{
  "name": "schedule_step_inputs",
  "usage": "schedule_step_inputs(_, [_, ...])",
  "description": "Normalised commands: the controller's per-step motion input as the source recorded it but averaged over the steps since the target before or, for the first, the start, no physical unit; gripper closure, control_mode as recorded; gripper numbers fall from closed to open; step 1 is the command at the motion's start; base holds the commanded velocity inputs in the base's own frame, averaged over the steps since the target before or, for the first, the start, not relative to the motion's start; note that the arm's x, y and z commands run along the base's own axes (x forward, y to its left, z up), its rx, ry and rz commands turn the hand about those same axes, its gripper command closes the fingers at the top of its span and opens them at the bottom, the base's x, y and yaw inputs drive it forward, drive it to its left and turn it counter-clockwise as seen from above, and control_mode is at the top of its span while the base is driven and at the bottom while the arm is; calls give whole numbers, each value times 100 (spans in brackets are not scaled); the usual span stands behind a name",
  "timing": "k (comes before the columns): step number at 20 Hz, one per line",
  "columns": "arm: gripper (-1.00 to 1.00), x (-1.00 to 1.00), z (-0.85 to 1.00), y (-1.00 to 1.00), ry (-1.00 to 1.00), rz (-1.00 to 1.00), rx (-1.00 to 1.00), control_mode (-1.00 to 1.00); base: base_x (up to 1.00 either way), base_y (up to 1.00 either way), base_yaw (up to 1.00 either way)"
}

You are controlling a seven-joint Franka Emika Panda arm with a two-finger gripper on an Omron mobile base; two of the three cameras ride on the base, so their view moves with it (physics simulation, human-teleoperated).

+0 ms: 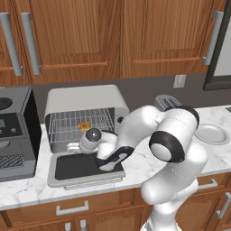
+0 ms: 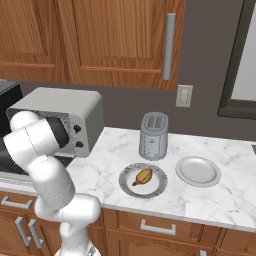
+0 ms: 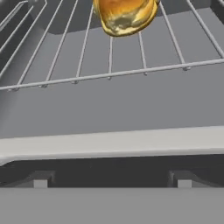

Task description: Open the toaster oven door. Place the bread on the bottom rack in the toaster oven and place the chicken drumstick on the top rack.

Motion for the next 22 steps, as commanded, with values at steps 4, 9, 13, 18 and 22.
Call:
schedule_step_inputs(4, [-100,-10,67,0,14,0,-5,-100,0,0,0])
schedule_step_inputs(9, [-100,-3,72,-3,26,0,-8,-100,0,0,0])
schedule_step_inputs(13, [-100,-1,77,0,24,5,-7,-100,0,0,0])
schedule_step_inputs(18, [-100,-2,78,0,18,9,-7,-100,0,0,0])
schedule_step_inputs(22, [-100,-22,49,3,8,15,-16,-100,0,0,0])
